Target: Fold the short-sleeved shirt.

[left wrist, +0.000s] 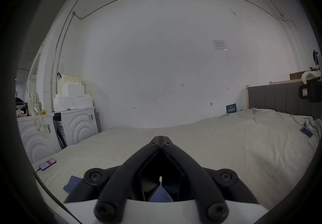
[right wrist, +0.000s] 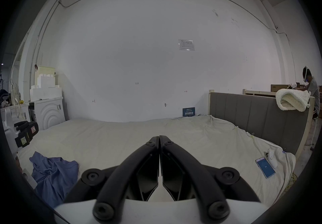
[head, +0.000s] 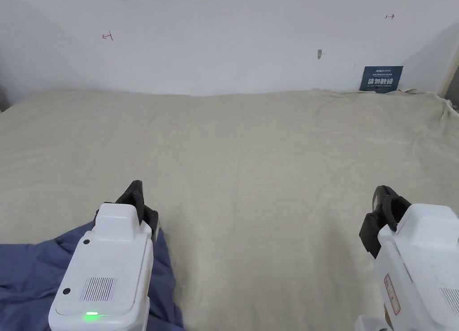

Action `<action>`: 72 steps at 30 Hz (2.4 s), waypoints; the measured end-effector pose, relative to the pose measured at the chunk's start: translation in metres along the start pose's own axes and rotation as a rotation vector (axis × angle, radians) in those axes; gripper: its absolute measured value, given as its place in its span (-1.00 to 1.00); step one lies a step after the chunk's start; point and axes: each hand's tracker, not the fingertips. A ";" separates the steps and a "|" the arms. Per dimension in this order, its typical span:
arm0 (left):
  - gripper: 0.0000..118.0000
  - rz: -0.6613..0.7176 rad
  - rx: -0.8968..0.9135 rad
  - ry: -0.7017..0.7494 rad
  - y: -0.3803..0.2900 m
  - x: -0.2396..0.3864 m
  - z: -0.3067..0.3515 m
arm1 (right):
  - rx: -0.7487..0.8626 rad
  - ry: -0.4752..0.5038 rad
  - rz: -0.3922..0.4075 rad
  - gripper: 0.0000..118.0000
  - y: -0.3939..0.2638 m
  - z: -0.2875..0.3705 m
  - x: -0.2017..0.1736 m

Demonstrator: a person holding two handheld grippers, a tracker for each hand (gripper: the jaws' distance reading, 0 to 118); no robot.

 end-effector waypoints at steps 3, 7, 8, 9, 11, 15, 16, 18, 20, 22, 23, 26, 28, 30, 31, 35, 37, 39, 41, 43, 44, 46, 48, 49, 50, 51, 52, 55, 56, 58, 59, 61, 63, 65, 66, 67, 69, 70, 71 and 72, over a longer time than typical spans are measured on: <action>-1.00 0.013 0.001 0.000 0.001 -0.002 0.001 | 0.001 0.004 0.010 -1.00 0.000 0.000 -0.001; -1.00 0.015 -0.005 -0.005 0.001 -0.002 0.000 | 0.005 0.007 0.013 -1.00 0.001 0.001 -0.003; -1.00 0.015 -0.006 -0.006 0.001 -0.002 0.000 | 0.005 0.006 0.017 -1.00 0.002 0.001 -0.003; -1.00 0.015 -0.004 -0.006 0.002 -0.003 0.000 | 0.006 0.006 0.019 -1.00 0.002 0.001 -0.004; -1.00 0.013 -0.003 -0.005 0.002 -0.002 0.000 | 0.005 0.006 0.021 -1.00 0.002 0.001 -0.004; -1.00 0.010 -0.002 -0.009 0.002 -0.003 0.000 | 0.007 0.006 0.019 -1.00 0.002 0.001 -0.004; -1.00 0.014 -0.003 -0.009 0.002 -0.003 0.000 | 0.007 0.007 0.019 -1.00 0.002 0.001 -0.003; -1.00 0.019 -0.002 -0.008 0.002 -0.003 0.000 | 0.008 0.006 0.019 -1.00 0.002 0.001 -0.003; -1.00 0.023 -0.001 -0.006 0.002 -0.004 0.000 | 0.009 0.004 0.020 -1.00 0.003 0.001 -0.003; -1.00 0.024 -0.003 -0.004 0.002 -0.004 0.000 | 0.010 0.005 0.019 -1.00 0.003 0.001 -0.003; -1.00 0.027 -0.004 -0.003 0.002 -0.004 0.000 | 0.011 0.005 0.020 -1.00 0.003 0.001 -0.003; -1.00 0.032 0.000 -0.002 0.003 -0.004 0.001 | 0.012 0.006 0.022 -1.00 0.004 0.001 -0.003; -1.00 0.031 0.001 -0.001 0.003 -0.004 0.000 | 0.013 0.006 0.022 -1.00 0.004 0.001 -0.003; -1.00 0.031 0.002 -0.001 0.003 -0.005 0.001 | 0.012 0.007 0.025 -1.00 0.004 0.001 -0.003; -1.00 0.032 0.003 0.000 0.003 -0.005 0.001 | 0.012 0.007 0.025 -1.00 0.004 0.001 -0.003; -1.00 0.045 -0.003 0.005 0.004 -0.011 0.000 | 0.010 0.013 0.026 -1.00 0.004 -0.001 -0.005; -1.00 0.045 -0.001 0.017 0.002 -0.016 0.001 | 0.011 0.021 0.030 -1.00 0.005 -0.002 -0.008; -1.00 0.044 -0.003 0.030 0.003 -0.021 0.003 | 0.012 0.032 0.038 -1.00 0.006 -0.004 -0.014; -1.00 0.041 -0.006 0.049 0.002 -0.029 0.006 | 0.012 0.048 0.040 -1.00 0.006 -0.006 -0.021; -1.00 0.036 -0.006 0.076 0.002 -0.039 0.010 | 0.011 0.073 0.042 -1.00 0.006 -0.010 -0.031; -1.00 0.035 -0.008 0.090 0.001 -0.045 0.012 | 0.013 0.089 0.042 -1.00 0.006 -0.012 -0.037; -1.00 0.035 -0.010 0.120 0.000 -0.058 0.017 | 0.010 0.122 0.044 -1.00 0.005 -0.015 -0.050; -1.00 0.032 -0.017 0.157 -0.003 -0.074 0.022 | 0.007 0.160 0.043 -1.00 0.004 -0.018 -0.064; -1.00 0.029 -0.022 0.179 -0.004 -0.081 0.025 | 0.006 0.181 0.044 -1.00 0.003 -0.019 -0.072; -1.00 0.024 -0.024 0.203 -0.004 -0.090 0.028 | 0.004 0.205 0.044 -1.00 0.003 -0.021 -0.081; -1.00 0.023 -0.026 0.222 -0.005 -0.097 0.032 | 0.002 0.225 0.045 -1.00 0.002 -0.022 -0.089; -1.00 0.025 -0.028 0.242 -0.005 -0.106 0.036 | -0.004 0.257 0.049 -1.00 0.001 -0.023 -0.099; -1.00 0.021 -0.042 0.307 -0.009 -0.131 0.049 | -0.003 0.321 0.067 -1.00 -0.002 -0.024 -0.127; -1.00 0.022 -0.047 0.329 -0.010 -0.140 0.054 | -0.005 0.344 0.067 -1.00 -0.003 -0.023 -0.136; -1.00 0.024 -0.056 0.363 -0.012 -0.156 0.063 | -0.010 0.382 0.065 -1.00 -0.005 -0.022 -0.153; -1.00 0.022 -0.061 0.383 -0.014 -0.164 0.068 | -0.012 0.403 0.066 -1.00 -0.006 -0.021 -0.161; -1.00 0.018 -0.070 0.408 -0.016 -0.177 0.077 | -0.018 0.436 0.069 -1.00 -0.008 -0.020 -0.175; -1.00 0.024 -0.077 0.420 -0.018 -0.189 0.086 | -0.024 0.466 0.071 -1.00 -0.009 -0.018 -0.187; -1.00 0.016 -0.098 0.442 -0.021 -0.198 0.092 | -0.026 0.489 0.073 -1.00 -0.010 -0.016 -0.198; -1.00 0.016 -0.102 0.448 -0.022 -0.202 0.095 | -0.025 0.499 0.074 -1.00 -0.010 -0.015 -0.201; -1.00 0.017 -0.105 0.452 -0.023 -0.206 0.098 | -0.025 0.510 0.076 -1.00 -0.010 -0.015 -0.205; -1.00 0.017 -0.113 0.462 -0.024 -0.211 0.102 | -0.025 0.523 0.083 -1.00 -0.008 -0.011 -0.210; -1.00 0.017 -0.119 0.464 -0.024 -0.213 0.103 | -0.026 0.529 0.086 -1.00 -0.007 -0.011 -0.211; -1.00 0.023 -0.126 0.461 -0.025 -0.215 0.103 | -0.025 0.531 0.086 -1.00 -0.007 -0.011 -0.210; -1.00 0.027 -0.135 0.448 -0.025 -0.216 0.103 | -0.024 0.532 0.083 -1.00 -0.007 -0.011 -0.210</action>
